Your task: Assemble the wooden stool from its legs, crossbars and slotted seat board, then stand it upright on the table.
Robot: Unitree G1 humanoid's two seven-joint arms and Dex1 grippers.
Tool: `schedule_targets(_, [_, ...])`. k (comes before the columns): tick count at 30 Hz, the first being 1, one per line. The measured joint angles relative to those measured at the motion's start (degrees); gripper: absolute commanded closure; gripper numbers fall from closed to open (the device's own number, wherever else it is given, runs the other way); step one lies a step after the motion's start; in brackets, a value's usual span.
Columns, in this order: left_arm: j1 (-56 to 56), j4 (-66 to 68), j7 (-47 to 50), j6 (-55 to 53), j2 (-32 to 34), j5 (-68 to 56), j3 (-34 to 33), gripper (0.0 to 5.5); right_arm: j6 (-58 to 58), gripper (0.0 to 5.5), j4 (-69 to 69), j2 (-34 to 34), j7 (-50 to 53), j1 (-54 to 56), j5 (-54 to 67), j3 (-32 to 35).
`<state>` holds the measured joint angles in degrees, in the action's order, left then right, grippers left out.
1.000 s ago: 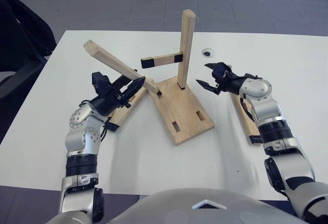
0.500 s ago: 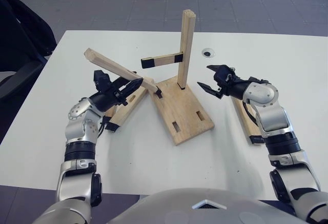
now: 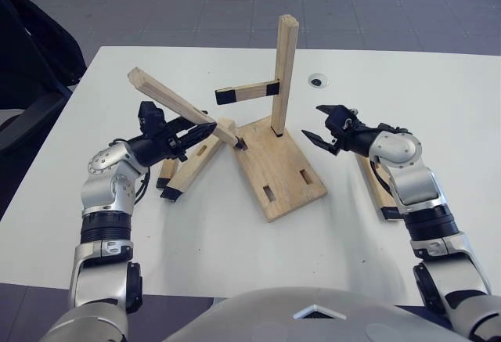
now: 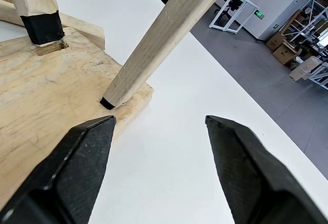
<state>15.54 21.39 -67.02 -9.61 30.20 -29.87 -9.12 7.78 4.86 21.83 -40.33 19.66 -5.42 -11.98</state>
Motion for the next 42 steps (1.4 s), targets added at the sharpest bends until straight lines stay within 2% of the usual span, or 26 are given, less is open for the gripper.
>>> schedule_targets(8, [2.8,0.3,-0.9,-3.4,2.4,1.9,4.0,3.45,0.0,2.28,-0.6,0.0,0.6,-0.6,0.0,-0.2])
schedule_targets(19, [14.5,8.2,-3.3,-8.1,6.2,6.5,10.8,3.45,0.5,2.28,-1.4,-0.2,1.6,-1.8,0.1,-0.4])
schedule_targets(24, [13.9,2.4,-3.5,-12.8,8.7,8.3,13.7,3.45,0.6,2.28,-1.5,-0.2,2.3,-2.1,0.1,-0.4])
schedule_targets(28, [8.2,-8.6,1.3,-16.7,7.9,7.3,13.4,3.45,0.7,2.28,-1.6,-0.3,2.5,-2.2,0.1,-0.4])
schedule_targets(36, [4.4,-8.0,5.1,-16.6,5.3,4.1,9.0,3.45,1.3,2.28,-2.0,-0.4,3.6,-1.5,1.5,1.6])
schedule_targets(40, [3.4,-8.3,5.6,-16.6,4.8,3.1,8.2,3.45,3.3,2.28,-3.9,1.4,1.2,8.9,6.3,6.1])
schedule_targets(42, [4.6,-7.8,6.2,-18.6,4.2,2.9,8.3,3.45,3.7,2.28,-4.5,2.5,-2.6,14.9,8.3,6.3])
